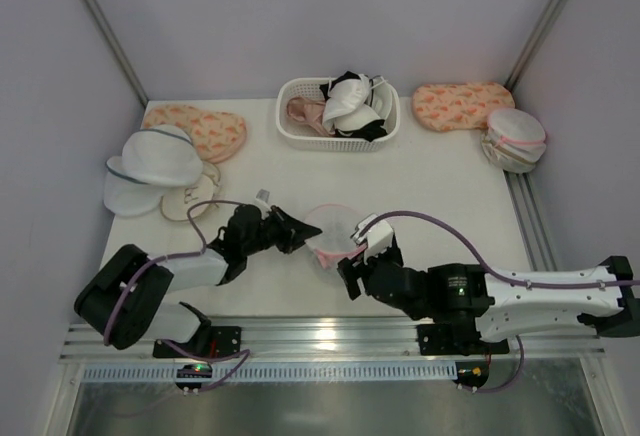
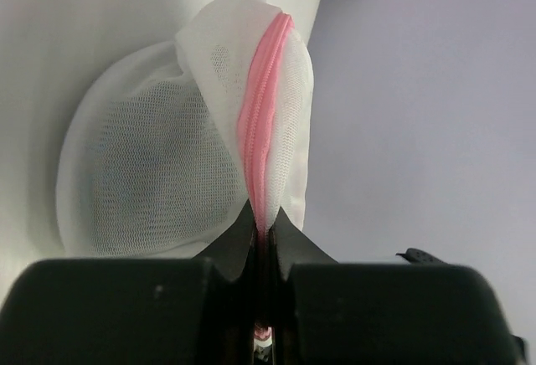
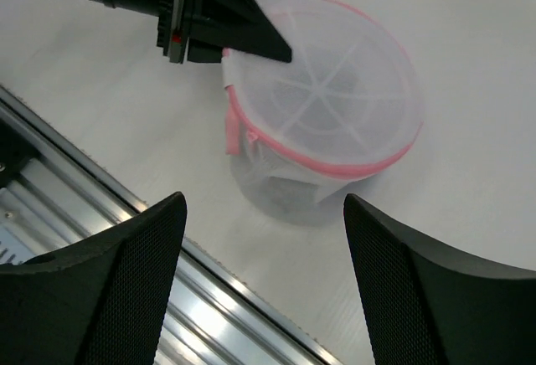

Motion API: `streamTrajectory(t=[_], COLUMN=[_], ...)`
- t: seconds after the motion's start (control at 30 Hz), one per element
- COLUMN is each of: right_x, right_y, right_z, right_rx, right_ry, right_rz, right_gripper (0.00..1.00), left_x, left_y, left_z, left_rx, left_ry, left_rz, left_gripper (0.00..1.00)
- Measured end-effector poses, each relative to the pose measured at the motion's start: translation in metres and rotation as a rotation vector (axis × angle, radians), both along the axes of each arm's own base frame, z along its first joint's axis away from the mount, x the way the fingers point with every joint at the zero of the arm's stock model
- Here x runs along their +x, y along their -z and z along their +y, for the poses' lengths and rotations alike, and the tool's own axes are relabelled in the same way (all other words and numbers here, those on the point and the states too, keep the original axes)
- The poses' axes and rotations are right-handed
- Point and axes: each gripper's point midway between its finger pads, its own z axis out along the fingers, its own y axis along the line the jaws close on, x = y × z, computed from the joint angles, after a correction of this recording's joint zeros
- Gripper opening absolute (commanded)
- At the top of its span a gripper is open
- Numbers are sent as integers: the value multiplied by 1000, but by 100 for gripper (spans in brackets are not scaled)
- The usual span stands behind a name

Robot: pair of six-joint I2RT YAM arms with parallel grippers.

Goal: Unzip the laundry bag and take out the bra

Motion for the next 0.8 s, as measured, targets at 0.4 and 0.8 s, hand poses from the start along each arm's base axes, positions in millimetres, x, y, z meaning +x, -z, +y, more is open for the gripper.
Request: streamTrajectory(t=[0.4,0.8], right_x=[-31,-12], right_y=[54,24], right_z=[58,58], right_rx=[344,511], right_ry=[-136,-67], right_rz=[164,90], right_gripper=[78,63], left_x=[11,-4], left_y=[-49,-47], left_z=[15,20], left_rx=[-111,-98], left_ry=[-206,-232], left_rz=[-64,-6], left_gripper=[0,0])
